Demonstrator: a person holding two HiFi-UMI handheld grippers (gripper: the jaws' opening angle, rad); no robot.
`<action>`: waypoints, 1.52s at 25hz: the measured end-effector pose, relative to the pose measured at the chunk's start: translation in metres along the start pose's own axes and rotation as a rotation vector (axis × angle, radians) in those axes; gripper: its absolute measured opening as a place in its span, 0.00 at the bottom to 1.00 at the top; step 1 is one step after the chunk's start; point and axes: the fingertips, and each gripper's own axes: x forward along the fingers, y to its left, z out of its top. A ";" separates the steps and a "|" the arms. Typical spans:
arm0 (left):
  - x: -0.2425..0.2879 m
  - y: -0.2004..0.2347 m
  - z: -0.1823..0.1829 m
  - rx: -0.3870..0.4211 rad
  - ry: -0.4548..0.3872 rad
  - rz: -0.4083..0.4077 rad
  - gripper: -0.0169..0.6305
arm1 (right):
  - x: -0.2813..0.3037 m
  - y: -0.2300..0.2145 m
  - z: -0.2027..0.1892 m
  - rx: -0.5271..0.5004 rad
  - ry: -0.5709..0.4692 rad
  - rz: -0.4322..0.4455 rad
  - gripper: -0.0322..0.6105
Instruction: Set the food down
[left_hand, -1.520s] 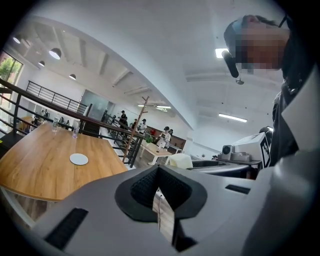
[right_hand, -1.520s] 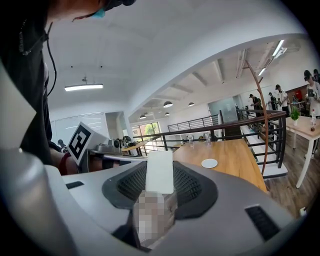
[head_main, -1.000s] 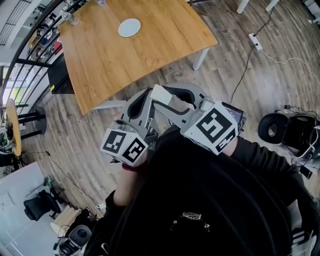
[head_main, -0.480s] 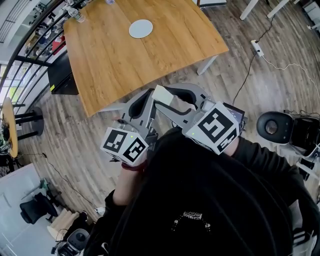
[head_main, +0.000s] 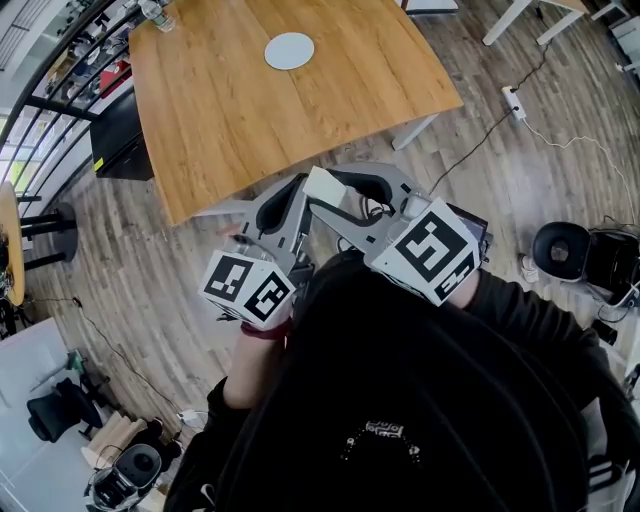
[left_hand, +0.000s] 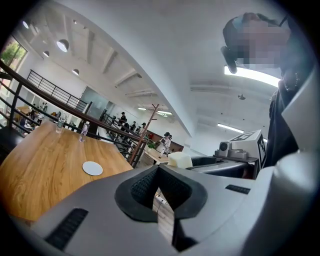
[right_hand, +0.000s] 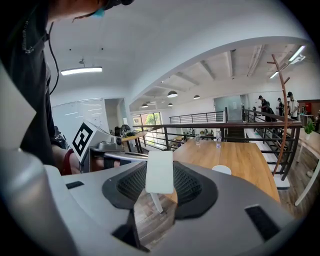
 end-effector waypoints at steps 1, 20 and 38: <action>-0.001 -0.001 0.000 0.000 -0.003 0.005 0.03 | 0.000 0.001 0.000 -0.004 0.000 0.006 0.32; 0.067 0.062 0.042 0.005 -0.021 0.119 0.03 | 0.049 -0.083 0.034 -0.006 -0.013 0.115 0.32; 0.178 0.097 0.080 -0.003 0.010 0.194 0.03 | 0.064 -0.202 0.063 0.030 -0.039 0.175 0.32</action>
